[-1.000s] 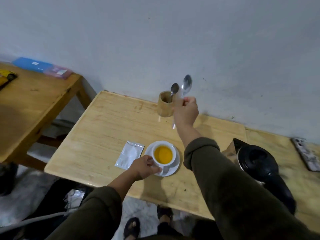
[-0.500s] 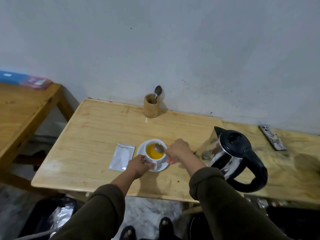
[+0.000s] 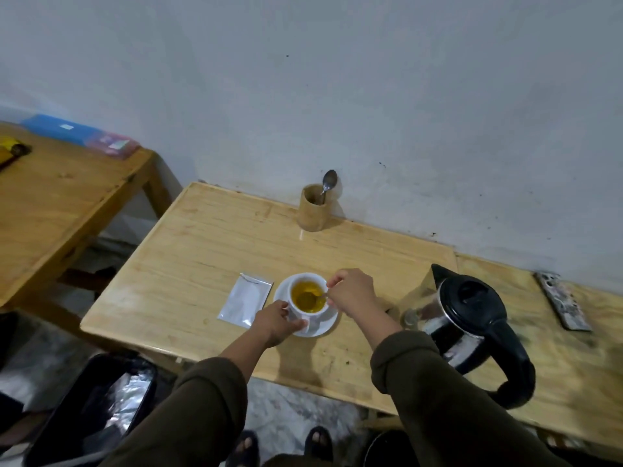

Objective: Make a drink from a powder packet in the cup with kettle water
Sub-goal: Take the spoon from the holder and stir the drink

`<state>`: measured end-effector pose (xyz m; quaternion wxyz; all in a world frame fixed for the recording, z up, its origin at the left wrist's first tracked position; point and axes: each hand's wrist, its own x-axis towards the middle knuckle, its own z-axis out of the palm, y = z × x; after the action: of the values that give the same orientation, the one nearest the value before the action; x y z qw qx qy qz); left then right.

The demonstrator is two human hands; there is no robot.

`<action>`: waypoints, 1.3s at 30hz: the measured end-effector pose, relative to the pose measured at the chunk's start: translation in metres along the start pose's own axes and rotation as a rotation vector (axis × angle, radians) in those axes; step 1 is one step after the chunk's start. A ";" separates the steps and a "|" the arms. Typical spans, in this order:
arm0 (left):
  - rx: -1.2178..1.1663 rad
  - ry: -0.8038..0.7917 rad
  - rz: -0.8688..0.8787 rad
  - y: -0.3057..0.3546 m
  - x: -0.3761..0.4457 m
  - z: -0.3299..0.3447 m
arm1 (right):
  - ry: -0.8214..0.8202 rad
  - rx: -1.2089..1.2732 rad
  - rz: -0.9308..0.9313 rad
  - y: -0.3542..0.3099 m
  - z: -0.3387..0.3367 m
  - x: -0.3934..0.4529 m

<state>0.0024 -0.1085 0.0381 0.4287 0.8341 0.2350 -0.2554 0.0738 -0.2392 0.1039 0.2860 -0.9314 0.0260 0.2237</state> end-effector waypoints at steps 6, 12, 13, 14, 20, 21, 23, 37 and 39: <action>0.025 0.014 0.015 0.001 -0.001 0.003 | 0.214 0.254 -0.153 0.013 0.009 -0.011; 0.010 0.030 0.021 -0.001 0.000 0.004 | 0.278 0.223 -0.307 0.023 0.017 -0.014; 0.004 0.034 0.021 -0.001 0.000 0.004 | 0.264 0.222 -0.315 0.024 0.018 -0.014; 0.005 0.038 0.024 -0.001 0.000 0.005 | 0.249 0.232 -0.324 0.024 0.020 -0.014; 0.014 0.059 0.038 -0.003 0.000 0.007 | 0.173 0.270 -0.348 0.025 0.023 -0.014; 0.014 0.058 0.038 -0.003 0.000 0.007 | 0.160 0.281 -0.342 0.024 0.022 -0.013; 0.015 0.051 0.038 -0.003 0.001 0.007 | 0.142 0.272 -0.337 0.023 0.018 -0.012; -0.010 0.041 0.050 -0.002 0.002 0.007 | 0.196 0.148 -0.404 0.019 0.018 -0.014; -0.006 0.041 0.046 -0.002 0.002 0.007 | 0.159 0.171 -0.382 0.017 0.018 -0.015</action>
<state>0.0015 -0.1129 0.0325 0.4322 0.8429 0.2255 -0.2277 0.0505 -0.2447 0.0884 0.3981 -0.9065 -0.1095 0.0881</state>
